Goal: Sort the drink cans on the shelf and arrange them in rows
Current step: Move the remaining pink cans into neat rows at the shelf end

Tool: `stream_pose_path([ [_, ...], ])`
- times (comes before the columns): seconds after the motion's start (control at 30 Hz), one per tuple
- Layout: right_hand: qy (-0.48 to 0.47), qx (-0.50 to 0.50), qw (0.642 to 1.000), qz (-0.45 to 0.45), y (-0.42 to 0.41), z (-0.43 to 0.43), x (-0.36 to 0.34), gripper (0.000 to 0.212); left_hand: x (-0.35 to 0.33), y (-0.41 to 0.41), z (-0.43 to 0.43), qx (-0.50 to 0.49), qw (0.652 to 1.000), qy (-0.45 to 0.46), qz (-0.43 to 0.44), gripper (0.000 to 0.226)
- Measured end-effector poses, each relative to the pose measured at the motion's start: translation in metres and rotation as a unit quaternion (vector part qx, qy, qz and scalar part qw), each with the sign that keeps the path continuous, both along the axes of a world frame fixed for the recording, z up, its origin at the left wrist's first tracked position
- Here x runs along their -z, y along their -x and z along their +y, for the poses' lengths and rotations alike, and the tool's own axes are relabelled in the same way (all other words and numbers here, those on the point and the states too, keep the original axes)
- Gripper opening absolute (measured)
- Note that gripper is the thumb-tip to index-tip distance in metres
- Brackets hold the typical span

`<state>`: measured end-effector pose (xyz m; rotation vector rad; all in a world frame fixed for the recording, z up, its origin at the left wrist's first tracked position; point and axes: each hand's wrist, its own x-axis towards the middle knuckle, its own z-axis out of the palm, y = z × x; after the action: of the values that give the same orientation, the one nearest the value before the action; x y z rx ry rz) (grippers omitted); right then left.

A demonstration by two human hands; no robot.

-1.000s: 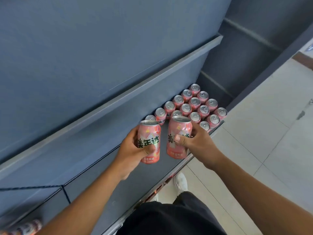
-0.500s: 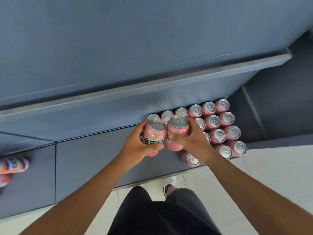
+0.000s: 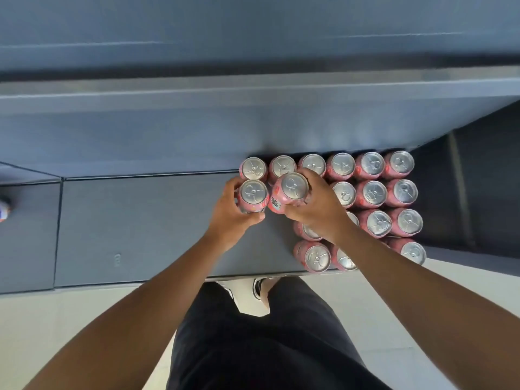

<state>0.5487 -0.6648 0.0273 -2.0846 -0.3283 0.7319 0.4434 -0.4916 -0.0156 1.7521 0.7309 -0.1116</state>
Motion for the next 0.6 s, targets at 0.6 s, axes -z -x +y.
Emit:
stream_pose_path([
  [0.6, 0.307, -0.152, 0.884, -0.317, 0.016, 0.008, 0.05, 0.075, 0.032, 0.001, -0.009, 0.009, 0.999, -0.039, 0.016, 0.077],
])
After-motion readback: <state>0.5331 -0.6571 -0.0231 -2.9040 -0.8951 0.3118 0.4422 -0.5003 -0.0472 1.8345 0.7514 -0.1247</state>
